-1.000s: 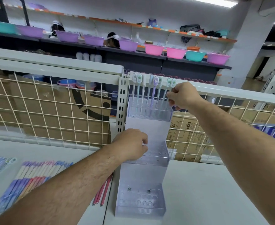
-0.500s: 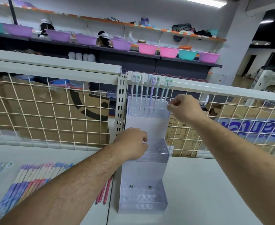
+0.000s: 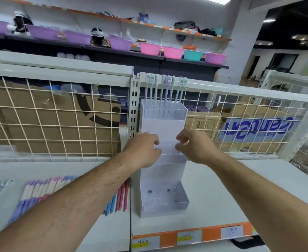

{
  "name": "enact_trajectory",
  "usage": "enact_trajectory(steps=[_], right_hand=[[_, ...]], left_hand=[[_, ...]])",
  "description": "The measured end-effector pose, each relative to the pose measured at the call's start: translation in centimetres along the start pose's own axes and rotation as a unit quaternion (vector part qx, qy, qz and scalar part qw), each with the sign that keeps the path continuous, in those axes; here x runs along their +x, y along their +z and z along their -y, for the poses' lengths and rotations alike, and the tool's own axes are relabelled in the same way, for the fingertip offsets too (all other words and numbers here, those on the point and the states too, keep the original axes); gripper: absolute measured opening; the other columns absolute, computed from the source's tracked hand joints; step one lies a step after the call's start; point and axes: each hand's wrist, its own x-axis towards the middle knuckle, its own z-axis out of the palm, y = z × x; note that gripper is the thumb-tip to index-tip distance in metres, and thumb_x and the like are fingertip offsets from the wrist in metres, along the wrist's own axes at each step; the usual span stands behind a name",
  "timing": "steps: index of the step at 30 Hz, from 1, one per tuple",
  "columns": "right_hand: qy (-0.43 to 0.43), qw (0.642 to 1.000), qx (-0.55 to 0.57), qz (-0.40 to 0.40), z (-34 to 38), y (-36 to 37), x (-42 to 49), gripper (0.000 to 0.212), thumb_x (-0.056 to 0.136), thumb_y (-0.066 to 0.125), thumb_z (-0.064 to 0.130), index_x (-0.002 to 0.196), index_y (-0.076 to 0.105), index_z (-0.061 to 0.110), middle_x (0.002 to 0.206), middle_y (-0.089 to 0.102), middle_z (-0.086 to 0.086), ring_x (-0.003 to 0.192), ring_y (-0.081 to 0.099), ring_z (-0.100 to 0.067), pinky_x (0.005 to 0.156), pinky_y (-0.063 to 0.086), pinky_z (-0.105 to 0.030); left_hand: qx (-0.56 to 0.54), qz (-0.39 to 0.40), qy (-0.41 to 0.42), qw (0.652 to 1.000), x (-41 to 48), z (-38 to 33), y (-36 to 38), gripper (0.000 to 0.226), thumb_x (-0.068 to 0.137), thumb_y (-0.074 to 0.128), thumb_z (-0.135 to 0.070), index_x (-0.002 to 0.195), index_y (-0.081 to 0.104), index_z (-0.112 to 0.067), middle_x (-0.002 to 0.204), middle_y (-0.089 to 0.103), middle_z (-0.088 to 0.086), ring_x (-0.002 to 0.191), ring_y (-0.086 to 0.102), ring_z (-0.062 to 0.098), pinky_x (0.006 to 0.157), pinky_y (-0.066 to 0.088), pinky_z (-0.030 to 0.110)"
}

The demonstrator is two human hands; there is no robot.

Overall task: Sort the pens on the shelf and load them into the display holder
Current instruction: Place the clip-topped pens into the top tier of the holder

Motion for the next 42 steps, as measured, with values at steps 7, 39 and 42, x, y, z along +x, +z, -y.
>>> enact_trajectory(steps=[7, 39, 42], right_hand=[[-0.039, 0.999, 0.012, 0.030, 2.1, 1.3, -2.5, 0.033, 0.091, 0.069, 0.036, 0.122, 0.065, 0.024, 0.109, 0.067, 0.006, 0.090, 0.057, -0.012, 0.074, 0.046, -0.028], [-0.170, 0.961, 0.067, 0.208, 29.1, 22.0, -7.7, 0.021, 0.089, 0.062, 0.023, 0.105, 0.071, 0.014, 0.105, 0.070, -0.007, 0.092, 0.066, -0.028, 0.077, 0.054, -0.038], [-0.163, 0.960, 0.088, 0.212, 33.2, 24.8, -7.0, 0.020, 0.086, 0.065, 0.023, 0.103, 0.070, 0.014, 0.101, 0.070, -0.004, 0.089, 0.066, -0.026, 0.074, 0.054, -0.034]], left_hand=[[0.018, -0.009, -0.027, 0.999, -3.7, 0.1, -1.3, 0.036, 0.092, 0.058, -0.041, 0.123, 0.061, -0.025, 0.120, 0.062, -0.001, 0.118, 0.050, 0.022, 0.097, 0.047, 0.041], [0.058, 0.036, -0.230, 0.971, -25.4, 25.2, -8.3, 0.021, 0.092, 0.054, -0.038, 0.106, 0.063, -0.027, 0.111, 0.063, 0.002, 0.104, 0.059, 0.025, 0.086, 0.051, 0.040], [0.076, 0.038, -0.246, 0.966, -26.8, 29.9, -9.9, 0.032, 0.093, 0.054, -0.038, 0.120, 0.063, -0.025, 0.119, 0.064, 0.000, 0.107, 0.060, 0.023, 0.088, 0.051, 0.037]])
